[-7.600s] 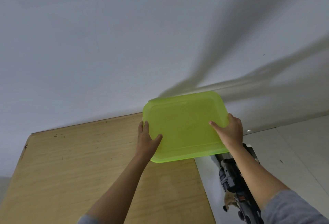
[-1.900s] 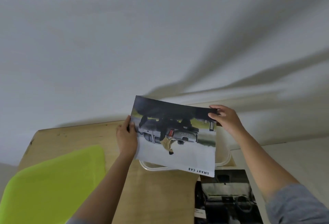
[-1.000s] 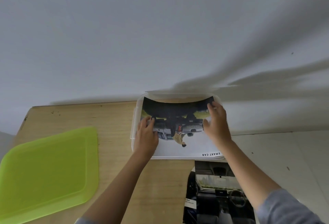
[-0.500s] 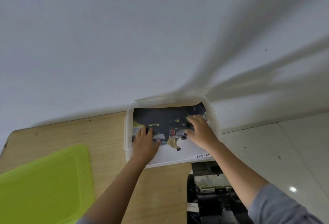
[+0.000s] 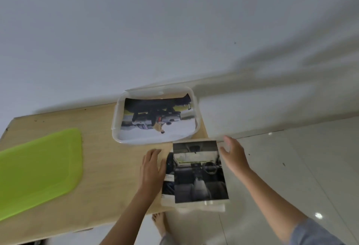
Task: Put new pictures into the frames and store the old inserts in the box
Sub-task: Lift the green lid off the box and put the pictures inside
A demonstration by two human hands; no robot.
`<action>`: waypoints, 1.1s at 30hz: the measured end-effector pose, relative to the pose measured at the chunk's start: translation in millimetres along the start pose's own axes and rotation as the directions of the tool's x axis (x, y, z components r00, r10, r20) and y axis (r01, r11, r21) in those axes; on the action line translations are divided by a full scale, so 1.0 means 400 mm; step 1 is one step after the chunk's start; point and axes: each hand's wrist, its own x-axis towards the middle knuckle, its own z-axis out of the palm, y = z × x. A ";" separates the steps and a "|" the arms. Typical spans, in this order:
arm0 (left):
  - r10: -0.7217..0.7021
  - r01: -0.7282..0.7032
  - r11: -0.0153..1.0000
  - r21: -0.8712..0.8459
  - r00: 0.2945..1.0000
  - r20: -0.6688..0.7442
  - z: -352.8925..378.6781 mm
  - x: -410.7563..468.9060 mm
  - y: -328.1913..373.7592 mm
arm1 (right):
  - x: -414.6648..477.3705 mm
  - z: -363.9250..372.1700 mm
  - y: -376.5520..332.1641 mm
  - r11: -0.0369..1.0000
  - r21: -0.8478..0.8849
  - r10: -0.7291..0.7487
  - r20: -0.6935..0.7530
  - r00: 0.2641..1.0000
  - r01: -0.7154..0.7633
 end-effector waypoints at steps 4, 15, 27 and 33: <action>-0.171 0.159 0.984 0.078 0.968 0.182 0.068 -0.129 -0.009 | -0.095 0.023 0.072 0.977 0.043 0.192 0.240 0.951 -0.208; -0.281 0.290 0.956 -0.054 0.951 0.133 0.137 -0.256 0.134 | -0.245 0.037 0.140 0.937 0.252 0.207 0.164 0.965 -0.243; -0.295 0.383 0.798 -0.466 0.921 0.254 0.137 -0.213 0.238 | -0.248 -0.083 0.145 0.891 0.451 0.112 -0.109 0.988 -0.051; -0.219 0.313 0.661 -0.682 0.950 0.223 0.076 -0.090 0.276 | -0.170 -0.144 0.048 0.895 0.438 0.013 -0.205 0.979 0.080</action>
